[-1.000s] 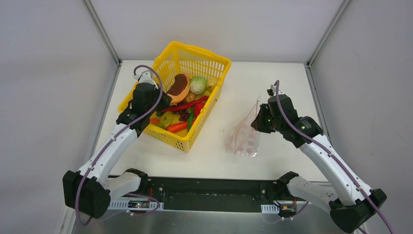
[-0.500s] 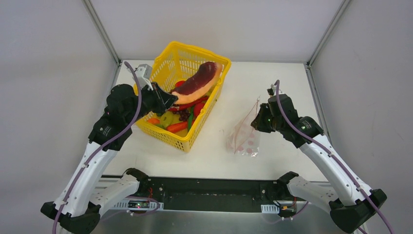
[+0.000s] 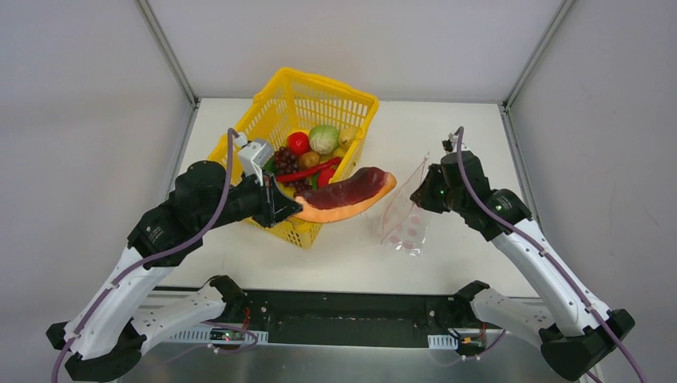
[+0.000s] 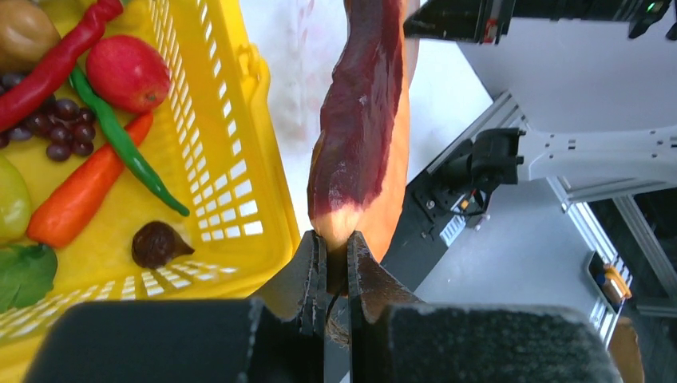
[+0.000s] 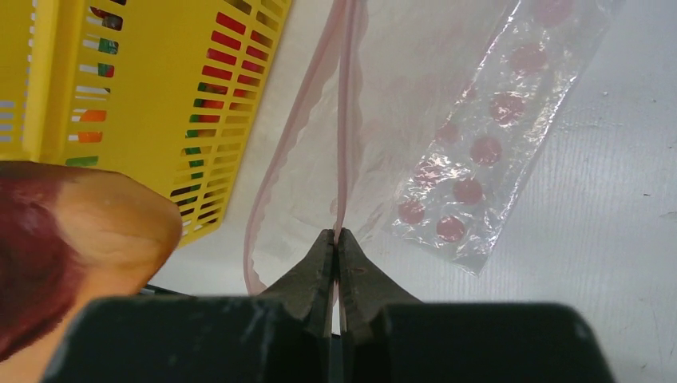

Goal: Place the food in the zip-top bag and seal the zipper
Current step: Place the fake food in the zipper food storage bag.

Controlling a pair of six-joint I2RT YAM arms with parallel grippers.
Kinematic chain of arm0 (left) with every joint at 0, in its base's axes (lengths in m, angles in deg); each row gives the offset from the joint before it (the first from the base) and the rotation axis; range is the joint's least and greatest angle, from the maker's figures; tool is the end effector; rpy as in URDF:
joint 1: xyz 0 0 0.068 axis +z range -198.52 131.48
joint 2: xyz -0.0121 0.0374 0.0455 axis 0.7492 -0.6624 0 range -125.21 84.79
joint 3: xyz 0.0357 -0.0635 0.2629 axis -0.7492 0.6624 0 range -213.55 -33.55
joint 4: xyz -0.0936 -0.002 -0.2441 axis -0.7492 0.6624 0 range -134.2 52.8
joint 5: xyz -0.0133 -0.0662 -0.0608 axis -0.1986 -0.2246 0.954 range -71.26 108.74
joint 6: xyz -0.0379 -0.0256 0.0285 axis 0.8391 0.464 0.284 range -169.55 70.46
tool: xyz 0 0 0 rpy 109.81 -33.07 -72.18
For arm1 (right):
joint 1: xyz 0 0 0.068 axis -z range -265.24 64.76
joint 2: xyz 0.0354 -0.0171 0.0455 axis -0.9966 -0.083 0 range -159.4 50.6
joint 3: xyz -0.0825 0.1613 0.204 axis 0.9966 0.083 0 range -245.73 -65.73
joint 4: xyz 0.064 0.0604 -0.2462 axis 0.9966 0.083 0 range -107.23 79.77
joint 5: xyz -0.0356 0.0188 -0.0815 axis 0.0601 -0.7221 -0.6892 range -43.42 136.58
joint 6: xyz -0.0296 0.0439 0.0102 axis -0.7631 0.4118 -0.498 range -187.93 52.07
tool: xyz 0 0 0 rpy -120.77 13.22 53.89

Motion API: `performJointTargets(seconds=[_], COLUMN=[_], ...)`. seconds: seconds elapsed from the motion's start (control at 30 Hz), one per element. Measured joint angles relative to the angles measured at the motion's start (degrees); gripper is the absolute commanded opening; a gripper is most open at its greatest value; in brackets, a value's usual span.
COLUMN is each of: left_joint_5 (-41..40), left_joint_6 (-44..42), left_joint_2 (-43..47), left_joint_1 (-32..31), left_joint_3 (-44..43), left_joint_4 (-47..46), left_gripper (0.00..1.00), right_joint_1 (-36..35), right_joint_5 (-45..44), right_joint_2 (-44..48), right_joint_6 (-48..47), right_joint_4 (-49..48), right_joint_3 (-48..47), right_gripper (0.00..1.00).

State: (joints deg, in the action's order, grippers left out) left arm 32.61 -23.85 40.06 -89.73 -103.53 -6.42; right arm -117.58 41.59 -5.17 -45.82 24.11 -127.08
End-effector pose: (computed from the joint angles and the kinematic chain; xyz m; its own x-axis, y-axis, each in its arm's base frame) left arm 0.0954 -0.0950 0.4345 -0.5009 -0.1210 -0.8570 0.6642 0.5812 -0.4702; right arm 0.1692 0.1033 0.3513 -0.6357 0.0413 -0.7709 -0.2527 0.9324 0.2583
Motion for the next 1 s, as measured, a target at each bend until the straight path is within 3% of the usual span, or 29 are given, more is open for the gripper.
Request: performJointTargets(seconds=[0.43, 1.0], left_joint_5=[-6.51, -24.96], left_joint_6=[-2.23, -6.23], left_joint_2=[-3.48, -15.82], left_joint_1=[-11.43, -20.76], left_joint_3=[-4.59, -12.44], left_joint_4=[5.97, 12.24], left_gripper=[0.00, 0.00], right_joint_1=[0.00, 0.02], right_joint_5=[-0.11, 4.79], right_joint_2=[-1.53, -0.72], right_joint_6=[2.93, 3.26], right_joint_4=[-1.20, -0.57], right_joint_3=[-0.52, -3.39], right_gripper=[0.05, 0.06])
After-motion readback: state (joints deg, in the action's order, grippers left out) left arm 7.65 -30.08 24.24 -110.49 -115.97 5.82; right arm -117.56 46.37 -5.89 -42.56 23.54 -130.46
